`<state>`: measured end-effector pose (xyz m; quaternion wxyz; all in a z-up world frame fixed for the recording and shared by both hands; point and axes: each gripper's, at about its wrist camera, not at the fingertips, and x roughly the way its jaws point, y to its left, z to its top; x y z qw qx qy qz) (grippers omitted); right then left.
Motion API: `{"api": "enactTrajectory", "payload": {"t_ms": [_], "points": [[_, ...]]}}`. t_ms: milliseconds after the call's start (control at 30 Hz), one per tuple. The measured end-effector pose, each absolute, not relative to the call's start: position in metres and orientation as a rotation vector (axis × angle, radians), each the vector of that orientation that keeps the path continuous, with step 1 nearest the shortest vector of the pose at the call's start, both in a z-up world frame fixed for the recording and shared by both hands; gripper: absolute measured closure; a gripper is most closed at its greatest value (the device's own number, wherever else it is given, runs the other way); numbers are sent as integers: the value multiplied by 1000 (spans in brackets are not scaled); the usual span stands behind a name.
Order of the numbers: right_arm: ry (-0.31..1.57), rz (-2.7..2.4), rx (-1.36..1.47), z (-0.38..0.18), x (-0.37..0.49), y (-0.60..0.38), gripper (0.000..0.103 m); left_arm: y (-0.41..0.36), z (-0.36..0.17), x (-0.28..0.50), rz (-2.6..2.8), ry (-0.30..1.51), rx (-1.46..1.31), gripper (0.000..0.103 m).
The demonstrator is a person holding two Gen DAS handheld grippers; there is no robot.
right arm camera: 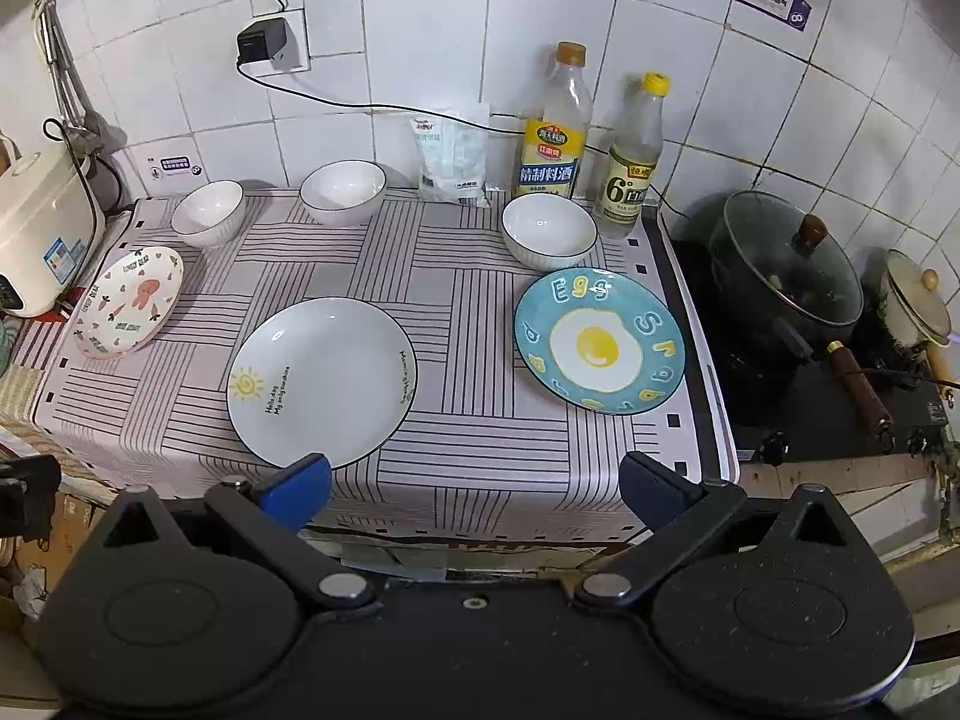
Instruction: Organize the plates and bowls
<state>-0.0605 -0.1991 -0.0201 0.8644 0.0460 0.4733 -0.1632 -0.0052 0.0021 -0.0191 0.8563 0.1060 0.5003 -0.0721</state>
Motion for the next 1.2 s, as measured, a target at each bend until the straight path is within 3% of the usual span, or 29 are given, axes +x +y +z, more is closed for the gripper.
{"api": "enactTrajectory", "payload": {"t_ms": [1200], "points": [[991, -343, 69, -21, -62, -205, 0, 3, -12, -8, -174, 1028, 229, 3]]}}
